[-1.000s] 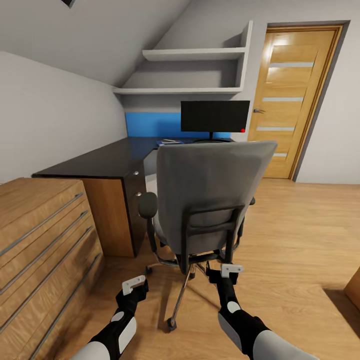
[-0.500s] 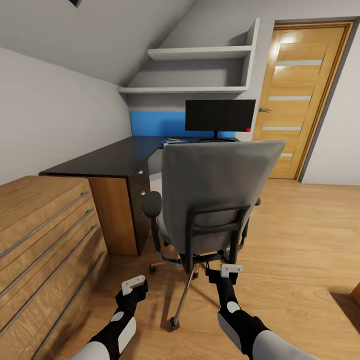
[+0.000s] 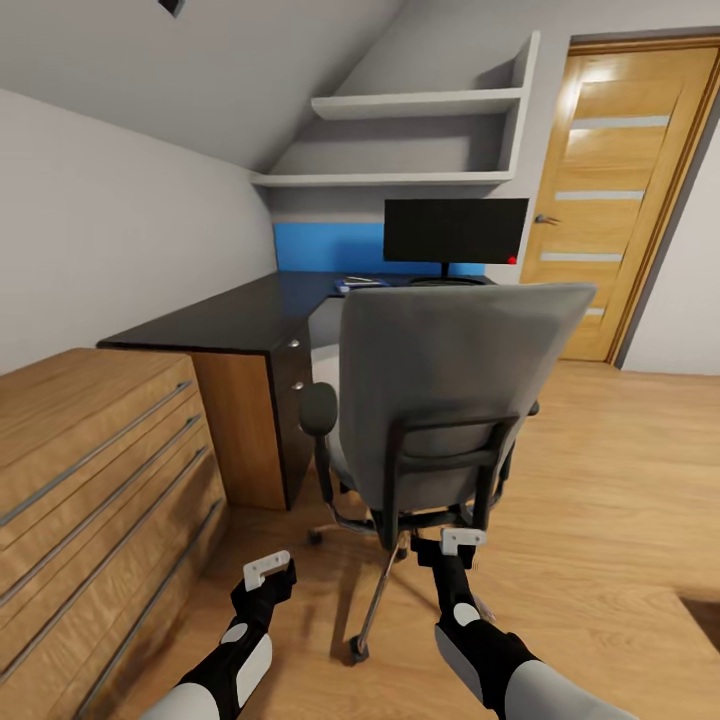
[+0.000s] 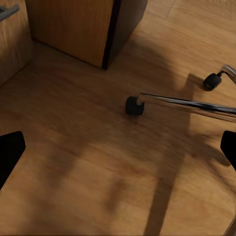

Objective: In the bedroom, organize the workspace by keeping the computer under the desk, ensuring the monitor is on the desk, placing the keyboard on the desk next to the monitor, placing the mouse on the desk next to the keyboard, moving the folder from the swivel chair onto the desk next to the mouse, stacking the notebook on top of the folder with the pen on top of the notebook, and positioning the swivel chair next to the desk.

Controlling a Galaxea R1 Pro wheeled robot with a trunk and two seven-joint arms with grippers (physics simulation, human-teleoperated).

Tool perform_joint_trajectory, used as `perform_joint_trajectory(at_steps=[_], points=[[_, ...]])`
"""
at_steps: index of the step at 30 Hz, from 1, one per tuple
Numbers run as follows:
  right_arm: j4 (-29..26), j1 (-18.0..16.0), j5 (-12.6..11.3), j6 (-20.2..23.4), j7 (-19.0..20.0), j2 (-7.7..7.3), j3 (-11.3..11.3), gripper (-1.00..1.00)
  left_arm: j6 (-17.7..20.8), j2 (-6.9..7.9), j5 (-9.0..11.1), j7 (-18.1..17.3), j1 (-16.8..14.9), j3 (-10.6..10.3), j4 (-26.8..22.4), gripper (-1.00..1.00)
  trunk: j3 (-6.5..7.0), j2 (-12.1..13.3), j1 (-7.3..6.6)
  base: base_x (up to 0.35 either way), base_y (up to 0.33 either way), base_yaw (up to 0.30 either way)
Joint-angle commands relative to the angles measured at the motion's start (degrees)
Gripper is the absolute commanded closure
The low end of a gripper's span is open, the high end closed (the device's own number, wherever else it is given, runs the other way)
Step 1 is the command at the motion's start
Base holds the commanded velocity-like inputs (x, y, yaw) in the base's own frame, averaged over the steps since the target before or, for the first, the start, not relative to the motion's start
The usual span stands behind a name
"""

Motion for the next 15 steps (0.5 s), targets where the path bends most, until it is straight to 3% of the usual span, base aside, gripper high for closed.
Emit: perform_joint_trajectory(at_steps=[1,15], points=[[0.01,-0.05,-0.33,-0.18,-0.42,-0.04,0.49,-1.00,-0.18,-0.01,0.11,0.21,-0.04,-0.08,0.06,-1.00,-0.08,-0.02,-0.01,0.015,0.007,0.221],[0.28,-0.05,-0.32,-0.18,-0.41,0.00,0.49,-1.00,-0.18,-0.03,0.11,0.21,-0.04,-0.08,0.09,-1.00,-0.41,-0.02,-0.01,0.003,0.001,0.236]])
